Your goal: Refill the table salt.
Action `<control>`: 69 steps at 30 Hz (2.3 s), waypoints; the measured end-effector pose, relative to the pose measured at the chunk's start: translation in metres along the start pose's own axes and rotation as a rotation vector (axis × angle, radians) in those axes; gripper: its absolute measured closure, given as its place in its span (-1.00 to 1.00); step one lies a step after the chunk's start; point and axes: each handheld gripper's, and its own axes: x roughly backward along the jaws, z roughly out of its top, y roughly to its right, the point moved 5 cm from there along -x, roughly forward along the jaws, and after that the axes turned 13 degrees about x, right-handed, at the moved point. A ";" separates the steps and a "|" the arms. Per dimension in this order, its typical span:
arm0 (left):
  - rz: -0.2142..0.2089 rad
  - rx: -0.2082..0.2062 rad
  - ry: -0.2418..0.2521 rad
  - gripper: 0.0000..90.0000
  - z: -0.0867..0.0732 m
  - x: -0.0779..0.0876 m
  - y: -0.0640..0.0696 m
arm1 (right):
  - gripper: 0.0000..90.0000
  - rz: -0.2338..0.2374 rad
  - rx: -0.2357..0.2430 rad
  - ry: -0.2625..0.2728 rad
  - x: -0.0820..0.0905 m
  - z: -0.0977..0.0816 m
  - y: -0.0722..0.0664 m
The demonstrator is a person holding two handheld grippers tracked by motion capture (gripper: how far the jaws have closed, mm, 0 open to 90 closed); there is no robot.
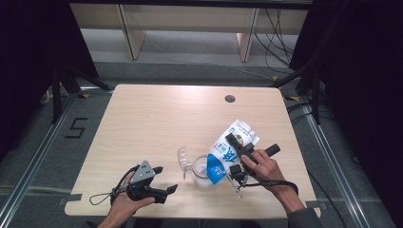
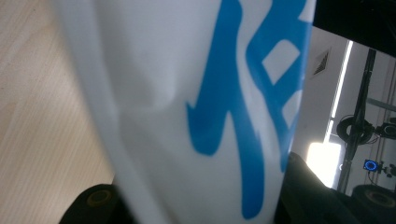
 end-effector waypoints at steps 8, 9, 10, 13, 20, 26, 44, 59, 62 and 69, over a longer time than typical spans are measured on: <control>0.001 0.003 0.002 -0.66 0.000 0.000 0.000 | 0.75 -0.010 0.023 0.017 -0.002 0.001 0.003; -0.003 -0.001 0.002 -0.66 0.000 0.000 0.000 | 0.75 -0.009 0.001 0.017 -0.002 0.001 0.001; -0.003 -0.001 0.001 -0.66 0.000 0.000 0.000 | 0.76 -0.007 -0.005 0.020 -0.003 0.001 0.000; -0.003 0.002 0.001 -0.66 0.000 0.000 0.000 | 0.76 0.008 0.011 0.035 -0.005 0.003 0.000; 0.000 0.018 -0.004 -0.66 -0.001 0.000 0.001 | 0.78 0.006 -0.017 0.022 -0.004 0.004 -0.001; 0.000 0.020 -0.004 -0.66 -0.001 0.000 0.001 | 0.79 0.001 -0.017 0.009 -0.003 0.001 0.002; 0.001 0.017 -0.004 -0.66 -0.001 0.000 0.001 | 0.82 -0.011 -0.024 0.003 -0.002 -0.002 0.003; 0.001 0.017 -0.004 -0.66 -0.001 0.000 0.001 | 0.84 -0.024 -0.011 0.024 -0.003 -0.001 0.005; 0.003 0.013 -0.008 -0.66 -0.001 0.000 0.000 | 0.84 -0.019 -0.013 0.026 -0.003 0.000 0.004; 0.002 0.016 -0.004 -0.66 -0.001 0.000 0.001 | 0.85 0.028 -0.054 0.019 -0.003 -0.002 0.002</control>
